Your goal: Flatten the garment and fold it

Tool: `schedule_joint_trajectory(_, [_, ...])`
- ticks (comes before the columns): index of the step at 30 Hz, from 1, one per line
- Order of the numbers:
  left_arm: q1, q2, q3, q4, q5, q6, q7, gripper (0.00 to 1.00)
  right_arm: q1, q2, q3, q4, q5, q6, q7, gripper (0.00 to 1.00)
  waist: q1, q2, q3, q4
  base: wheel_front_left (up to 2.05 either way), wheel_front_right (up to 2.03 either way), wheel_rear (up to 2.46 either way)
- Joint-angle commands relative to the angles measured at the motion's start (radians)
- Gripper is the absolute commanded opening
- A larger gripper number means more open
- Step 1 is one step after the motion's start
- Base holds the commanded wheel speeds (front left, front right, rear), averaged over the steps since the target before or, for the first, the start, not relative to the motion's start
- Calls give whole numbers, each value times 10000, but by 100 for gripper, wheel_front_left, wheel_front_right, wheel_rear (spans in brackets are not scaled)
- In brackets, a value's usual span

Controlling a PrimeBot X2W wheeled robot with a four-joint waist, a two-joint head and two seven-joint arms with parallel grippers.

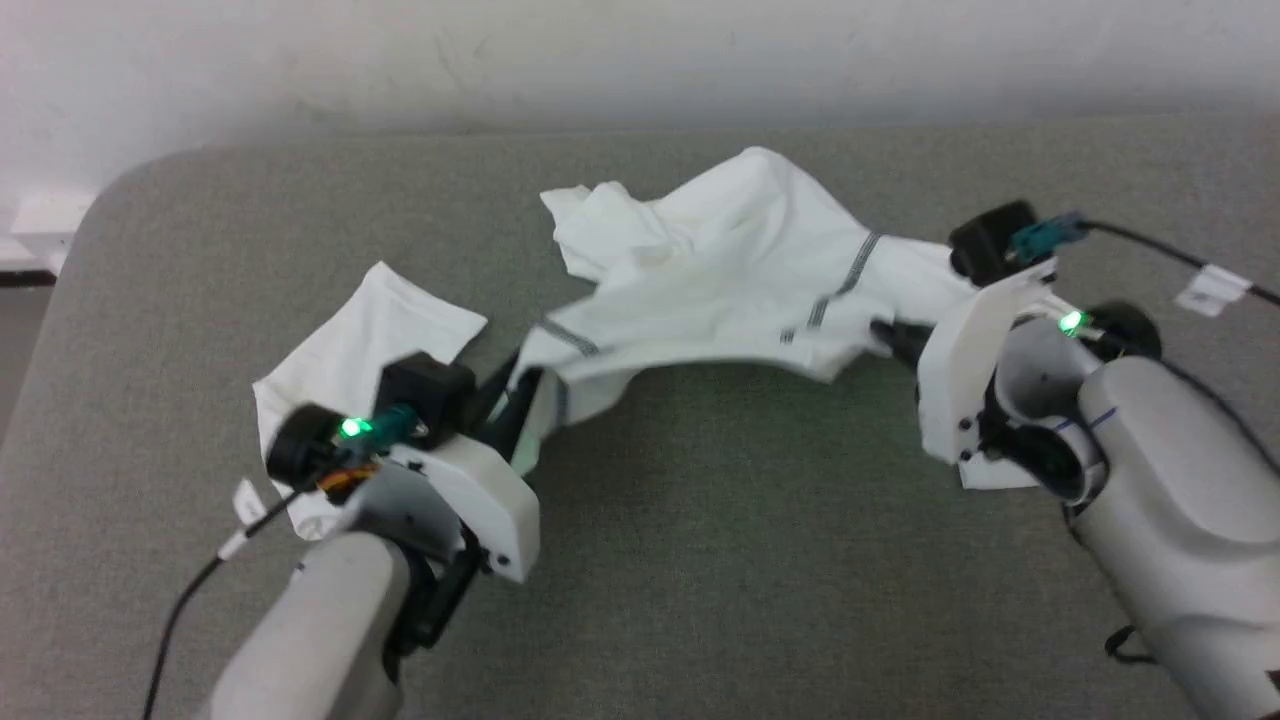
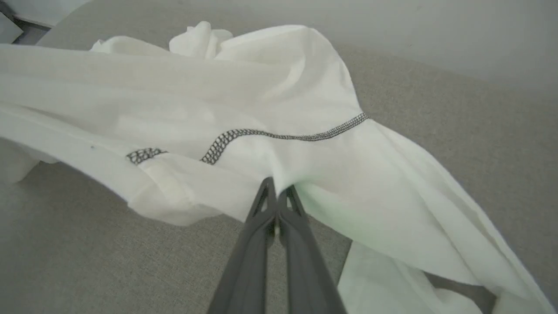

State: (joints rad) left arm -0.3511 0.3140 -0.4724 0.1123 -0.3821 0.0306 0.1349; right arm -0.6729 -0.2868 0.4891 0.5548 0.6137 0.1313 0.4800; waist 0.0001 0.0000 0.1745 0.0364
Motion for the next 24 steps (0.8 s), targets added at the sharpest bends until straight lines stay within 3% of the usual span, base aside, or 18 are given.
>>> schedule_joint_trajectory(1, [-326, 151, 202, -262, 108, 122, -273, 0, -84, -224, -146, -523, -127, -6, -313, 0, -1, 0, -513, -147, 0, 0, 0])
schedule_joint_trajectory(8, [-1796, 437, 956, -1333, 217, 319, -555, 0, -376, -679, -1473, -3296, -943, -6, -932, 0, -1, 0, -1160, -279, 0, 0, 0])
schedule_joint_trajectory(15, [-4284, 588, 1580, -1332, 130, 112, -406, 0, -1483, -566, -2938, -5264, -1656, -6, -356, 0, -1, 0, -988, -322, 0, 0, 0])
schedule_joint_trajectory(19, [-5987, 507, 1815, -523, 35, -97, -443, 0, -2704, -485, -3385, -5433, -1771, -6, 2, 0, -1, 0, -489, -352, 0, 0, 0])
schedule_joint_trajectory(24, [-7987, 488, 1992, 1231, 81, -362, -730, 0, -4428, -283, -3416, -4503, -1928, -6, -122, 0, -1, 0, 395, -618, 0, 0, 0])
